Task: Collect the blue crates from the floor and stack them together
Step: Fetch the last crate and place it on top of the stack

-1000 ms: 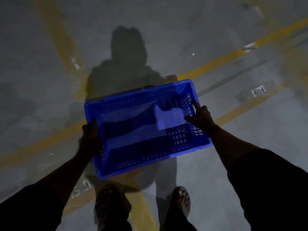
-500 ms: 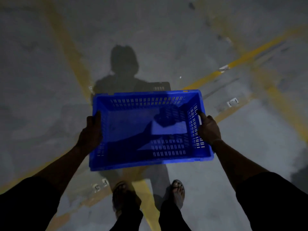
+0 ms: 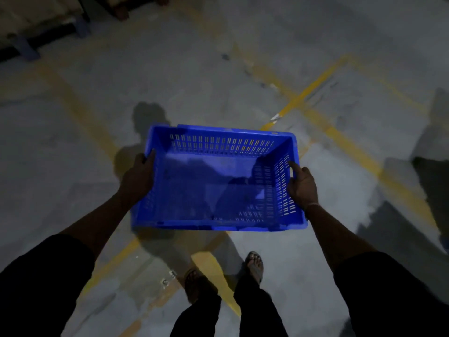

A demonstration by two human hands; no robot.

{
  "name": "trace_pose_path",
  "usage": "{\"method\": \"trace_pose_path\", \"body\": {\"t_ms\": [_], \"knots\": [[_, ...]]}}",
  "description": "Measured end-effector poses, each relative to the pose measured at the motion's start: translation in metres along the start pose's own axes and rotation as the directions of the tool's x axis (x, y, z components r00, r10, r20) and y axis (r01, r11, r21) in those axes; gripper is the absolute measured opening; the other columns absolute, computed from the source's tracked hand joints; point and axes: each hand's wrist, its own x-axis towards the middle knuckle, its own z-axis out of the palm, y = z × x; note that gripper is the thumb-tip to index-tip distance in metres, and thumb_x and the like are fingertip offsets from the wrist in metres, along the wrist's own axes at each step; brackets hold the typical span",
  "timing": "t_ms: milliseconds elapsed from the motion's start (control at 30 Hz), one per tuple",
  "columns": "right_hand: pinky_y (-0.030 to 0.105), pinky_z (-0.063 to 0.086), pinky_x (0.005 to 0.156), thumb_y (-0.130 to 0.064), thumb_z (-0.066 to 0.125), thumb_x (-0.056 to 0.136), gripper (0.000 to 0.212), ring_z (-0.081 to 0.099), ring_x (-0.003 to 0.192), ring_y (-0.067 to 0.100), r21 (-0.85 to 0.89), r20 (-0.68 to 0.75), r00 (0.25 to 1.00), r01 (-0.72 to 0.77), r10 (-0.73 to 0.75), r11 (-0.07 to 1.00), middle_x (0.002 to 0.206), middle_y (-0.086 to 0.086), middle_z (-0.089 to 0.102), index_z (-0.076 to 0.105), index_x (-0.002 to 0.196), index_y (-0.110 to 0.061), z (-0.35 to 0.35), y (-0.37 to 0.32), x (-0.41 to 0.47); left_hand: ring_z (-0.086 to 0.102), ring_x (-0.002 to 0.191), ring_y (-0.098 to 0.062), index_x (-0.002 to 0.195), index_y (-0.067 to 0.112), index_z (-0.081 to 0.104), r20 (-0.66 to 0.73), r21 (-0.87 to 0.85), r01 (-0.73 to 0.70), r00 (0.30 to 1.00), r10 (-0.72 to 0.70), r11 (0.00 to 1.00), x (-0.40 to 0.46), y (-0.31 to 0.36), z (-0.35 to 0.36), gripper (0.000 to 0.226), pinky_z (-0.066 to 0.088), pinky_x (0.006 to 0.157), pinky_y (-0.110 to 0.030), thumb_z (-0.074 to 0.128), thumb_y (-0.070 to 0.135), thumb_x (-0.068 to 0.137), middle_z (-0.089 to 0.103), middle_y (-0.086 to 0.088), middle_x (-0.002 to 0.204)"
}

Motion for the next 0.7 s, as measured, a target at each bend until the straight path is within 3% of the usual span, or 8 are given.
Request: {"method": "trace_pose_path", "body": {"t_ms": [67,133,200,300,433,533,700], "knots": [[0.044,0.048,0.077,-0.011,0.057,0.095,0.057,0.060,0.091,0.044,0.023,-0.039,0.999,-0.032,0.033,0.999,0.110,0.022,0.053,0.046,0.150,-0.020,-0.025,-0.002,-0.018,0.058,0.106,-0.050,0.154,0.011,0.037,-0.038,-0.025,-0.001,0.999,0.000,1.000,0.001,0.014,-0.026,0.059,0.049,0.085,-0.056,0.047,0.041,0.104,0.049,-0.022,0.130],[0.043,0.047,0.078,-0.009,0.055,0.096,0.055,0.059,0.091,0.044,0.042,-0.070,0.995,-0.067,0.069,0.997,0.110,0.023,0.053,0.048,0.149,-0.020,-0.050,-0.004,-0.036,0.061,0.091,-0.052,0.155,0.003,0.036,-0.040,-0.051,-0.150,0.988,0.148,0.987,0.004,0.026,-0.042,0.062,0.052,0.075,-0.053,0.057,0.014,0.098,0.047,-0.031,0.128],[0.039,0.044,0.077,-0.011,0.053,0.097,0.053,0.059,0.090,0.041,0.059,-0.100,0.989,-0.106,0.112,0.993,0.110,0.022,0.053,0.048,0.149,-0.020,-0.071,-0.001,-0.052,0.063,0.083,-0.053,0.151,-0.005,0.039,-0.012,-0.052,-0.233,0.973,0.232,0.971,0.014,0.037,-0.055,0.063,0.053,0.073,-0.052,0.057,0.003,0.091,0.048,-0.039,0.123],[0.034,0.043,0.078,-0.020,0.051,0.098,0.052,0.054,0.083,0.031,0.120,-0.150,0.974,-0.153,0.170,0.981,0.105,0.017,0.053,0.048,0.149,-0.021,-0.094,0.009,-0.075,0.062,0.093,-0.051,0.148,-0.006,0.044,0.016,-0.081,-0.332,0.942,0.335,0.940,0.034,0.060,-0.070,0.070,0.053,0.082,-0.051,0.057,0.013,0.082,0.051,-0.039,0.116],[0.034,0.042,0.080,-0.014,0.054,0.100,0.051,0.051,0.079,0.024,0.201,-0.212,0.942,-0.217,0.259,0.955,0.099,0.009,0.048,0.048,0.150,-0.022,-0.119,0.028,-0.100,0.060,0.095,-0.044,0.148,0.000,0.047,0.016,-0.084,-0.460,0.886,0.463,0.884,0.056,0.104,-0.082,0.069,0.051,0.083,-0.043,0.050,0.030,0.086,0.054,-0.030,0.116],[0.034,0.042,0.080,-0.016,0.053,0.098,0.052,0.051,0.077,0.025,0.256,-0.250,0.911,-0.264,0.328,0.930,0.096,0.010,0.048,0.049,0.149,-0.022,-0.131,0.049,-0.115,0.059,0.093,-0.037,0.143,-0.004,0.051,0.047,-0.139,-0.561,0.820,0.571,0.816,0.080,0.143,-0.083,0.063,0.047,0.085,-0.041,0.047,0.028,0.090,0.057,-0.027,0.112],[0.045,0.053,0.086,-0.016,0.056,0.099,0.054,0.060,0.084,0.030,0.332,-0.230,0.873,-0.346,0.431,0.877,0.105,0.013,0.053,0.045,0.151,-0.026,-0.145,0.086,-0.140,0.059,0.118,-0.041,0.141,-0.008,0.052,0.122,-0.134,-0.675,0.715,0.688,0.725,0.131,0.210,-0.071,0.060,0.040,0.104,-0.037,0.043,0.025,0.092,0.059,-0.032,0.131]]}}
